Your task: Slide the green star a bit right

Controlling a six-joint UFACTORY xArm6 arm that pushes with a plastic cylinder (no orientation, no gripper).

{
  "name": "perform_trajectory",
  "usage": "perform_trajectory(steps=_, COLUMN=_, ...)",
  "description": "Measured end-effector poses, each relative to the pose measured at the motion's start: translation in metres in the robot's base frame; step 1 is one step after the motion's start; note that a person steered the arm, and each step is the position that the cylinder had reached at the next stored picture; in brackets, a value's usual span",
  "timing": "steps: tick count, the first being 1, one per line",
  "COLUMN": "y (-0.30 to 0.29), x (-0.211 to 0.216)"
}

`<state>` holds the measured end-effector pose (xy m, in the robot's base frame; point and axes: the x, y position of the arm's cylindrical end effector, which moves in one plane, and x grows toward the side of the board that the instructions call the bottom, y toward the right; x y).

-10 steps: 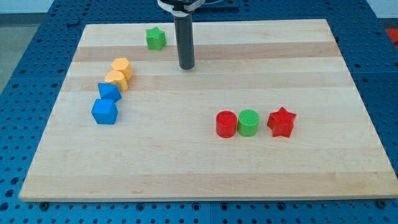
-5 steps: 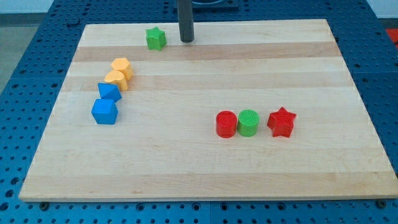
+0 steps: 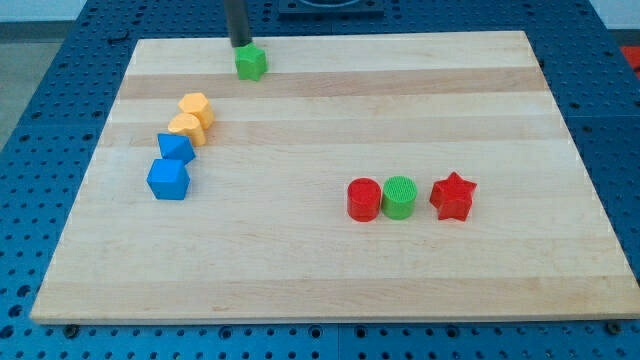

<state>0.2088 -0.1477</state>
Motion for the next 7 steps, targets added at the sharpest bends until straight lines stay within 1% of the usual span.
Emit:
perform_trajectory(steps=1, y=-0.014, x=0.02)
perform_trajectory(steps=2, y=0.006, x=0.046)
perform_trajectory(steps=4, y=0.084, x=0.069)
perform_trajectory(steps=5, y=0.095, x=0.068)
perform_trajectory(steps=7, y=0.098, x=0.046)
